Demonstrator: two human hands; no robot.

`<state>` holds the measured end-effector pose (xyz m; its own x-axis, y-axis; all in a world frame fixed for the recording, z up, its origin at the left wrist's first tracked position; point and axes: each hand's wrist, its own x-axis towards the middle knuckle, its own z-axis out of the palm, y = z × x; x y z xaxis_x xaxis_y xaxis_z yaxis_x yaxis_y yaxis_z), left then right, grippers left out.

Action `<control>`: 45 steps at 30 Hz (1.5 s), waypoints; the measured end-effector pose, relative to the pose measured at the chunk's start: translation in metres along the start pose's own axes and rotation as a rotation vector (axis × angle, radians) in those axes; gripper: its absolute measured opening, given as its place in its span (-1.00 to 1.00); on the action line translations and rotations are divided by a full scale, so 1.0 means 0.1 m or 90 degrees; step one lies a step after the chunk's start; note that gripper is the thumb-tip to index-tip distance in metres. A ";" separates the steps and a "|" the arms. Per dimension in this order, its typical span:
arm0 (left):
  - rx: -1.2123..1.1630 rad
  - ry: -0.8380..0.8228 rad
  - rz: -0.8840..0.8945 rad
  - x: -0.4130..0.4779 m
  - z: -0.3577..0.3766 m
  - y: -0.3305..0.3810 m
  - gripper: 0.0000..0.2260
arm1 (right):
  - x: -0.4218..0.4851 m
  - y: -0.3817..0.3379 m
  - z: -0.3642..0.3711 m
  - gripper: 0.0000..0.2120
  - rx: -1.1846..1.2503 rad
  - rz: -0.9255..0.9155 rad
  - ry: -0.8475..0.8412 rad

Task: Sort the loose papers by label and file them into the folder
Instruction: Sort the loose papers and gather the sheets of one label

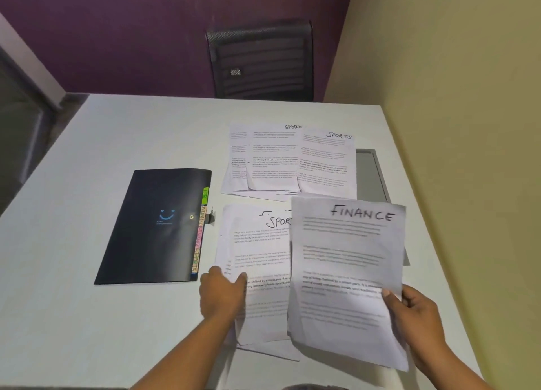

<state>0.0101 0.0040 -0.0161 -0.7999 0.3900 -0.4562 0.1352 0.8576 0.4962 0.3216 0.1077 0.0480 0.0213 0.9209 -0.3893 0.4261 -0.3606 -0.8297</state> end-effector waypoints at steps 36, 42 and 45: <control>-0.304 -0.334 0.154 0.14 -0.33 1.07 -0.68 | 0.48 -0.49 0.63 -0.83 0.149 0.112 -0.078; -0.399 -0.366 0.165 0.42 -0.34 1.19 -0.85 | 0.80 -0.80 0.82 -0.84 0.085 0.112 -0.187; -0.446 -0.269 0.127 0.66 -0.35 1.18 -0.88 | 1.15 -0.86 0.88 -0.86 0.033 0.116 -0.204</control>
<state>-0.0470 0.1190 0.0384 -0.4949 0.7242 -0.4802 -0.2543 0.4077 0.8770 0.2081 0.2312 0.0395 -0.1952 0.7509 -0.6309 0.3942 -0.5290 -0.7515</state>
